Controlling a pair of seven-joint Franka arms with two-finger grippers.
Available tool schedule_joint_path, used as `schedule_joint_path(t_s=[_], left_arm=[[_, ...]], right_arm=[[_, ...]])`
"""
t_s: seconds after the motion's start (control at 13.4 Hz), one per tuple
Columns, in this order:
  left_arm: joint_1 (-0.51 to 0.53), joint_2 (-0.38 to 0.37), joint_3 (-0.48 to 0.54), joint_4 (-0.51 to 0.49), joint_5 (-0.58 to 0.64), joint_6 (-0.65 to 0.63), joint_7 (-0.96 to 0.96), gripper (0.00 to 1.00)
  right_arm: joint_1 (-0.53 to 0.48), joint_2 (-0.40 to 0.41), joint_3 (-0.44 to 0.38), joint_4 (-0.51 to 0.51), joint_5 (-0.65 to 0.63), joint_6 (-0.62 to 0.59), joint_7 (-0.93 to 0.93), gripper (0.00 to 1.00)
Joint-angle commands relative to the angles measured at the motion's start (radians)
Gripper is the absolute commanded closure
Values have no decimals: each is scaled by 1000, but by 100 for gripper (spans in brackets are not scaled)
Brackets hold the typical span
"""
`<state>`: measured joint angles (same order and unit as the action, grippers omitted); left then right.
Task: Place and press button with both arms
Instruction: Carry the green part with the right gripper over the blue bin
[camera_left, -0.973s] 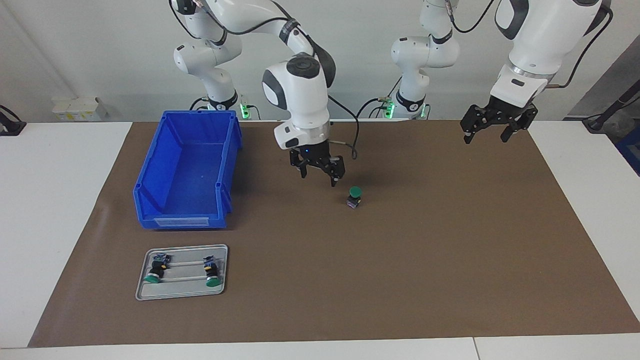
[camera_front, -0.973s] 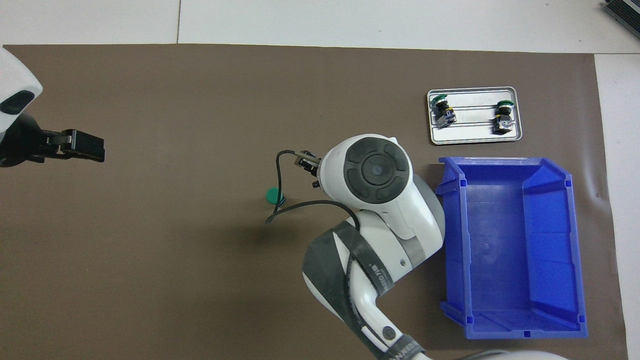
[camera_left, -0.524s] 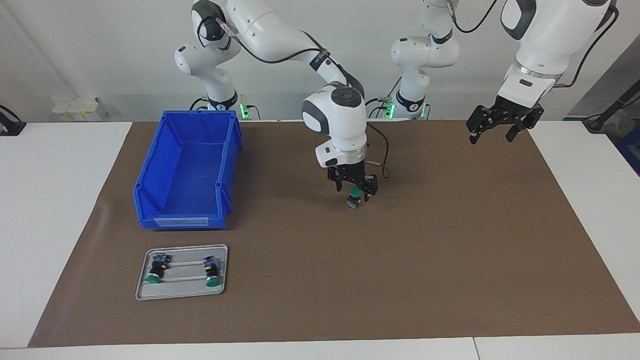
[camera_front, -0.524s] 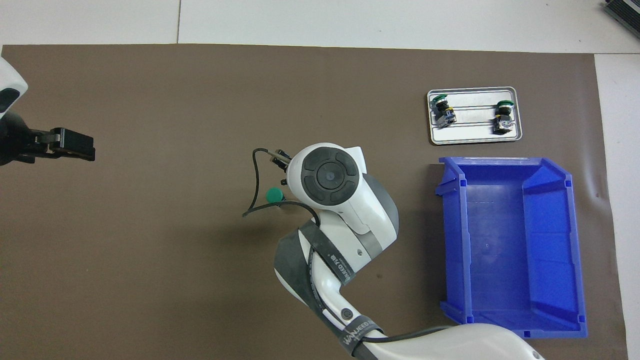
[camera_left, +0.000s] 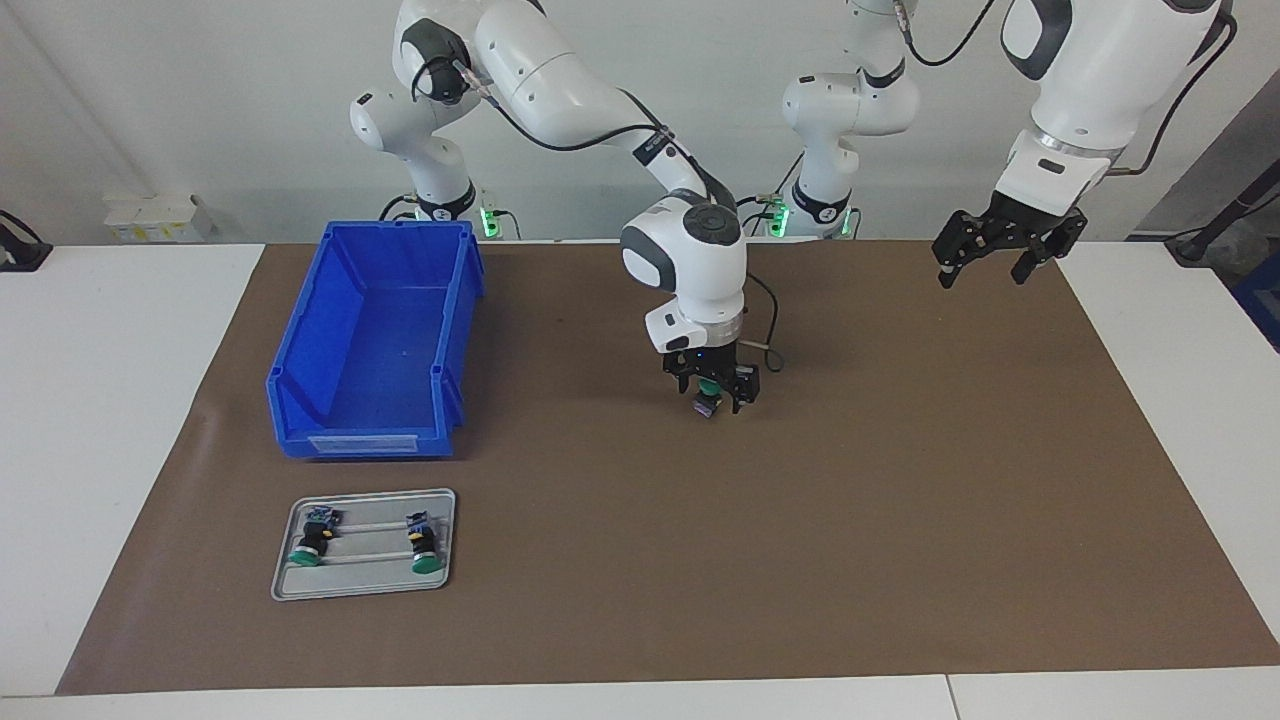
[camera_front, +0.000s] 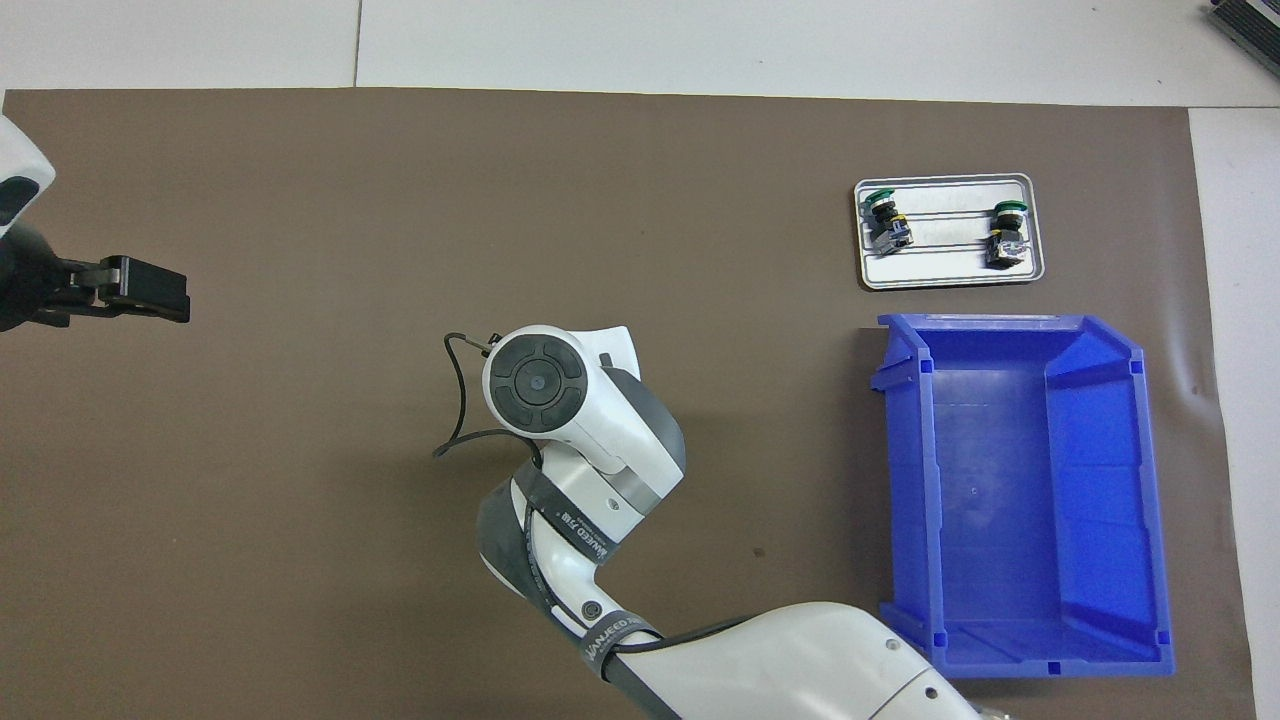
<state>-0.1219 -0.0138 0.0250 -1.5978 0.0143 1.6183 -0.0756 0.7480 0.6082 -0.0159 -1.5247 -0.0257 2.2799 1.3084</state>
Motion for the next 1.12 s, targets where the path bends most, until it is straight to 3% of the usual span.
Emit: schedule_joint_path(t_s=[0.0, 0.22, 0.6, 0.67, 0.75, 1.05], left_arm=[[10, -20, -8, -16, 12, -8, 10, 0], [10, -20, -7, -16, 12, -9, 10, 0], [10, -20, -7, -16, 12, -9, 10, 0], [10, -20, -8, -16, 12, -8, 10, 0], [10, -20, -8, -16, 12, -8, 10, 0], [10, -21, -7, -16, 12, -9, 10, 0]], right_arm=[[4, -33, -4, -57, -19, 13, 6, 0], [8, -47, 2, -89, -16, 36, 8, 2], [11, -47, 2, -92, -16, 43, 9, 32], [11, -47, 2, -92, -16, 43, 9, 61], [11, -47, 2, -89, -16, 43, 8, 100], [-10, -50, 2, -71, -14, 18, -56, 100]])
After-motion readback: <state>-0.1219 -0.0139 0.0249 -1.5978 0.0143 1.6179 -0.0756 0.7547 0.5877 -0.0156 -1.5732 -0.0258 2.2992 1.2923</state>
